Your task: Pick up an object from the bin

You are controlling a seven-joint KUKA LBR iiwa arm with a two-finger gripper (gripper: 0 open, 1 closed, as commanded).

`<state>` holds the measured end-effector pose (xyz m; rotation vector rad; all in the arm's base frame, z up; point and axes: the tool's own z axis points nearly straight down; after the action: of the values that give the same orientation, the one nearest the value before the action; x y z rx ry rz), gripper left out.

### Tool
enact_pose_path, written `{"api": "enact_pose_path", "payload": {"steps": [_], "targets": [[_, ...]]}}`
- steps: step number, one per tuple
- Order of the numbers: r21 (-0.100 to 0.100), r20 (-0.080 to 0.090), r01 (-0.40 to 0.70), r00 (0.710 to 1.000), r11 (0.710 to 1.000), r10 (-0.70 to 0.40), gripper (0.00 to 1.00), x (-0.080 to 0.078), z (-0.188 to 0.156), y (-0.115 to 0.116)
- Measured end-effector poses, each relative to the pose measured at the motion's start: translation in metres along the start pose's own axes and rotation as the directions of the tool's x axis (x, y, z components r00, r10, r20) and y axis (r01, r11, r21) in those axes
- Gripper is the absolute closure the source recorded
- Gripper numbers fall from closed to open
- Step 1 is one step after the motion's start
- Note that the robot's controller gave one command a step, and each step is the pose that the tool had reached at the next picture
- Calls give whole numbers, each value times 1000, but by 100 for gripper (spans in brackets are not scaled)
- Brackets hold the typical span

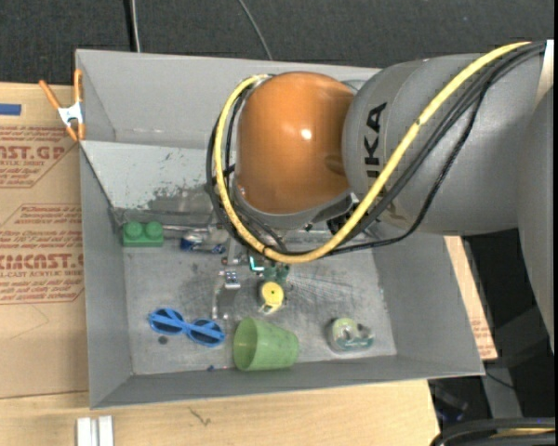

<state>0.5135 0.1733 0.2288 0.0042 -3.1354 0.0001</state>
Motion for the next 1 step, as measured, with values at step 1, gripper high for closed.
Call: {"api": "enact_pose_path", "payload": {"steps": [1], "targets": [[-4, 16, -30, 999, 1000, 30, 0, 26, 156, -8]]}}
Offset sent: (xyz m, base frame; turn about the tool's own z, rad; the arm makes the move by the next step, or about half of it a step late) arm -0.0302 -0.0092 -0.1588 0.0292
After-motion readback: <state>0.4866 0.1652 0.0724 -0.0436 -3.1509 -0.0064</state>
